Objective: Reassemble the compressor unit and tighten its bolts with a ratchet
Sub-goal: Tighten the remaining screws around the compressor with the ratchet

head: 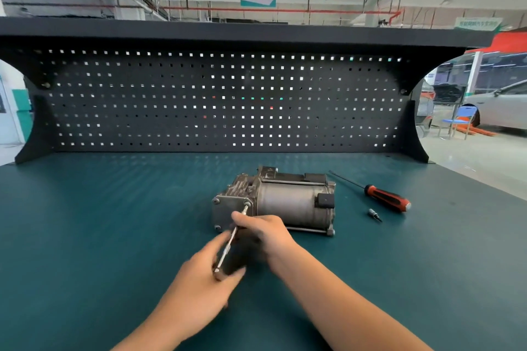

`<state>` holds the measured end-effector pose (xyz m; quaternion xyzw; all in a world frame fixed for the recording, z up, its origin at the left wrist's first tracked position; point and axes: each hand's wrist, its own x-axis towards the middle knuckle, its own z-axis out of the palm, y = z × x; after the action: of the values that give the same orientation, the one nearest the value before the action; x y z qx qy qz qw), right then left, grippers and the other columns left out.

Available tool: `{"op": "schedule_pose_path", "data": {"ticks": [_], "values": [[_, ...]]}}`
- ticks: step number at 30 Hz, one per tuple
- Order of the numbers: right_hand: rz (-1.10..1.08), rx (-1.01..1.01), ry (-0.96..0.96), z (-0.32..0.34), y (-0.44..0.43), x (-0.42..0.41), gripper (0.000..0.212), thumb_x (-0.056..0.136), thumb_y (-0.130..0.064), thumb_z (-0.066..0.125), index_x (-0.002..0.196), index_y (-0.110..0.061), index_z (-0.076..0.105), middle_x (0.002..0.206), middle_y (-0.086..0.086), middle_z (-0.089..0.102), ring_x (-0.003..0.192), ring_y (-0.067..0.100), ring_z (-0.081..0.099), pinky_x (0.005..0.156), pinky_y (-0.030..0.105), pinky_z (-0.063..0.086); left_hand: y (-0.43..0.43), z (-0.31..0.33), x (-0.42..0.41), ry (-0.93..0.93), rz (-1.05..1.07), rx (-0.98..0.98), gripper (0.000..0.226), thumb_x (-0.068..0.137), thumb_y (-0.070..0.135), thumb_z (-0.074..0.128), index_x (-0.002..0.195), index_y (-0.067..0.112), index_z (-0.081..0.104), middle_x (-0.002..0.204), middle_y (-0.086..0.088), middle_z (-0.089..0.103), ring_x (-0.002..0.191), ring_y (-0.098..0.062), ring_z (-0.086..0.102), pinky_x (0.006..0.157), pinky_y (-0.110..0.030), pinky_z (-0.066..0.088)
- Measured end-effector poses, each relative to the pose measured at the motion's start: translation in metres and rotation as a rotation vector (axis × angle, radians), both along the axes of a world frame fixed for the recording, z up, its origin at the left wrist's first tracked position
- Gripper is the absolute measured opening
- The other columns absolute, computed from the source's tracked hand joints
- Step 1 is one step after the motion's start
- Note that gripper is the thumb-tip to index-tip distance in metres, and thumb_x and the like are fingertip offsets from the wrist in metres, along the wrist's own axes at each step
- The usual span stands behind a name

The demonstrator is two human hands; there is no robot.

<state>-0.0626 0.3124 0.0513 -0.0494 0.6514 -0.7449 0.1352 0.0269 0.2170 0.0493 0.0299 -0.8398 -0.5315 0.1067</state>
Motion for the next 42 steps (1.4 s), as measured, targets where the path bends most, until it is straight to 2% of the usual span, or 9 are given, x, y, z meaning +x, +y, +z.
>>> {"op": "schedule_pose_path", "data": {"ticks": [3,6,14,17,22,27,30,36,42], "values": [[0.075,-0.078,-0.109,0.001,0.0,-0.002,0.02,0.09,-0.022,0.058,0.074,-0.011,0.059,0.059,-0.001,0.069,0.055,0.009,0.064,0.066,0.023,0.048,0.001,0.002,0.002,-0.229,0.022,1.16,0.013,0.092,0.008,0.049,0.084,0.002,0.058,0.045,-0.003,0.053,0.03,-0.008,0.046,0.03,-0.015,0.04],[0.112,-0.119,-0.157,0.0,0.0,-0.004,0.021,0.092,-0.025,0.055,0.077,-0.011,0.06,0.063,0.0,0.071,0.063,0.011,0.066,0.075,0.026,0.049,0.004,0.003,0.0,-0.276,-0.008,1.401,0.017,0.09,0.008,0.041,0.079,0.0,0.053,0.047,-0.006,0.054,0.026,-0.007,0.041,0.028,-0.01,0.034],[0.072,0.024,-0.06,-0.005,0.001,-0.003,0.029,0.095,-0.031,0.05,0.085,-0.008,0.064,0.083,0.008,0.07,0.071,0.018,0.064,0.07,0.026,0.052,-0.003,0.002,-0.001,0.103,-0.012,-1.09,0.07,0.091,0.018,0.043,0.145,0.028,0.0,0.116,-0.002,0.044,0.101,-0.023,0.059,0.057,-0.032,0.034],[0.015,0.013,0.002,-0.008,0.0,-0.004,0.025,0.089,-0.031,0.061,0.083,-0.007,0.063,0.082,0.01,0.067,0.072,0.021,0.062,0.073,0.032,0.052,-0.005,0.009,-0.003,0.122,-0.083,-1.332,0.071,0.093,0.023,0.042,0.144,0.027,-0.007,0.118,-0.001,0.044,0.101,-0.025,0.059,0.05,-0.031,0.028],[0.072,-0.095,-0.079,-0.006,-0.002,-0.005,0.017,0.09,-0.023,0.058,0.08,-0.009,0.062,0.063,0.001,0.07,0.057,0.011,0.065,0.063,0.023,0.048,-0.017,0.009,0.001,-0.032,-0.051,-0.129,0.049,0.096,0.028,0.045,0.132,0.048,0.019,0.085,0.011,0.066,0.065,-0.007,0.063,0.061,-0.021,0.05],[0.151,-0.125,-0.155,-0.003,0.006,-0.01,0.022,0.092,-0.025,0.054,0.079,-0.009,0.061,0.069,0.004,0.073,0.067,0.014,0.068,0.071,0.028,0.051,-0.003,0.004,0.0,-0.376,-0.138,1.214,0.011,0.09,0.003,0.048,0.088,-0.001,0.058,0.057,-0.009,0.063,0.034,-0.008,0.05,0.035,-0.017,0.046],[0.146,-0.116,-0.119,-0.006,0.006,-0.01,0.025,0.094,-0.026,0.05,0.083,-0.007,0.061,0.07,0.004,0.073,0.065,0.014,0.069,0.072,0.028,0.052,0.002,0.005,-0.001,-0.291,-0.117,0.837,0.014,0.089,-0.001,0.047,0.085,0.003,0.06,0.05,-0.002,0.056,0.035,-0.007,0.045,0.032,-0.013,0.035],[0.07,0.032,0.002,-0.008,0.0,-0.007,0.031,0.093,-0.03,0.051,0.077,-0.007,0.065,0.072,0.006,0.069,0.062,0.017,0.066,0.068,0.031,0.049,-0.005,0.014,-0.004,0.005,-0.032,-1.087,0.047,0.092,0.021,0.045,0.134,0.007,0.027,0.108,-0.006,0.06,0.098,-0.024,0.06,0.065,-0.03,0.036],[0.0,0.031,0.048,-0.007,0.0,-0.003,0.024,0.088,-0.03,0.062,0.074,-0.011,0.062,0.066,0.0,0.069,0.059,0.011,0.065,0.053,0.02,0.045,-0.009,0.014,-0.009,0.051,0.024,-1.247,0.045,0.093,0.03,0.044,0.131,0.013,0.029,0.107,-0.001,0.06,0.099,-0.024,0.06,0.066,-0.031,0.035]]}}
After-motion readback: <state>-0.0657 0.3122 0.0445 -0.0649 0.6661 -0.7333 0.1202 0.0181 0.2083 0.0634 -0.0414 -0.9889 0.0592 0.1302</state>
